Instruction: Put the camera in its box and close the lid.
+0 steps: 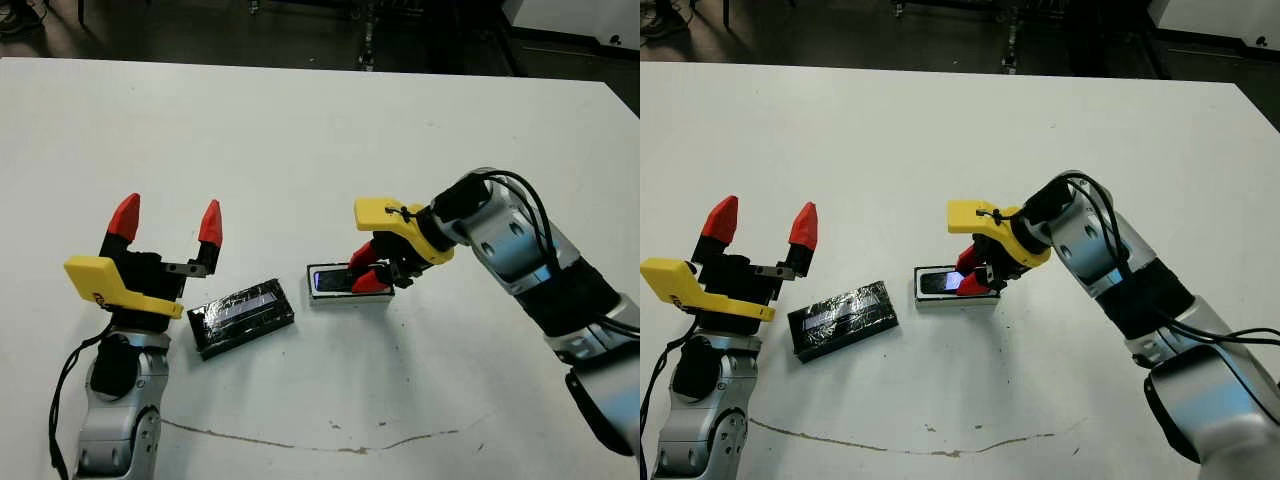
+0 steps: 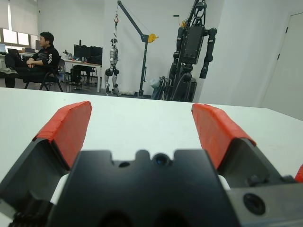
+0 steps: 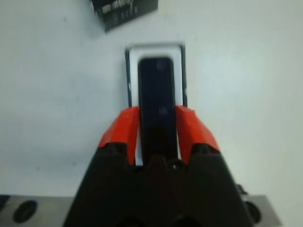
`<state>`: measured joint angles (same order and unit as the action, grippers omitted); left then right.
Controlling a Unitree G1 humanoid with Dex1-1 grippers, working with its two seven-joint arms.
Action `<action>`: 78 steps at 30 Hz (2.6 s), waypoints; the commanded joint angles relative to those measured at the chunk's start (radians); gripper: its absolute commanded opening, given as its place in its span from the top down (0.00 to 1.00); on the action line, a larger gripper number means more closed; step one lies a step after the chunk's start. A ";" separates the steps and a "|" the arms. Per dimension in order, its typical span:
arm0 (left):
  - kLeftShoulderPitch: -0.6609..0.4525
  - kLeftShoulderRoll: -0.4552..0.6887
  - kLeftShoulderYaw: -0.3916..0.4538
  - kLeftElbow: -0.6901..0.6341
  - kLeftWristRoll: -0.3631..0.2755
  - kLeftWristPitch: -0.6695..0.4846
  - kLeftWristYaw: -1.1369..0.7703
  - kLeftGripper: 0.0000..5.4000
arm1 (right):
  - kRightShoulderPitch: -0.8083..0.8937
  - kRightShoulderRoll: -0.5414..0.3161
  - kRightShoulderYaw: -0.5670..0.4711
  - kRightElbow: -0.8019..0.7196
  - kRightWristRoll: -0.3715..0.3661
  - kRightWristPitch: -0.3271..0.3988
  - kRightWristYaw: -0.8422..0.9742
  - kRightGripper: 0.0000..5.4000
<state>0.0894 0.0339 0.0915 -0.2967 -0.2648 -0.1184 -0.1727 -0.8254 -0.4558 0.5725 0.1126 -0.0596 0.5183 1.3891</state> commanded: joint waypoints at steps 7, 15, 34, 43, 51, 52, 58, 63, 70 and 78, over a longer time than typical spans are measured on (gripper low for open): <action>0.015 0.000 -0.005 0.010 0.013 -0.003 0.002 0.00 | -0.030 -0.045 -0.072 0.045 0.013 -0.133 -0.018 0.32; 0.014 0.000 -0.008 0.003 0.001 0.011 0.003 0.00 | -0.077 -0.089 -0.151 0.051 0.052 -0.101 0.014 0.10; 0.000 0.009 -0.006 0.018 0.004 0.000 -0.004 0.00 | 0.425 0.023 -0.581 -0.444 0.289 0.033 -0.532 0.17; -0.003 0.009 -0.006 0.025 0.002 -0.003 -0.008 0.00 | 0.706 0.115 -0.513 -0.476 0.188 -0.355 -0.725 0.44; 0.001 0.010 -0.009 0.020 0.005 -0.002 -0.006 0.00 | 0.770 0.132 -0.435 -0.444 0.103 -0.404 -0.827 0.69; 0.002 0.010 -0.008 0.019 0.005 -0.001 -0.006 0.00 | 0.773 0.134 -0.429 -0.440 0.100 -0.407 -0.834 0.71; 0.004 0.010 -0.008 0.017 0.001 0.001 -0.007 0.00 | 0.789 0.145 -0.405 -0.407 0.091 -0.432 -0.860 0.88; 0.002 0.008 -0.007 0.022 -0.002 -0.002 -0.008 0.00 | 0.789 0.141 -0.393 -0.393 0.076 -0.437 -0.873 1.00; 0.004 0.010 -0.008 0.018 -0.001 0.000 -0.009 0.00 | 0.790 0.134 -0.363 -0.368 0.036 -0.417 -0.884 1.00; 0.008 0.012 -0.008 0.012 0.007 0.003 -0.003 0.00 | 0.805 0.114 -0.348 -0.369 0.014 -0.380 -0.875 1.00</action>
<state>0.0834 0.0378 0.0815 -0.2855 -0.2664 -0.1226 -0.1778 -0.0334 -0.3182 0.2225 -0.2609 -0.0379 0.1136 0.5105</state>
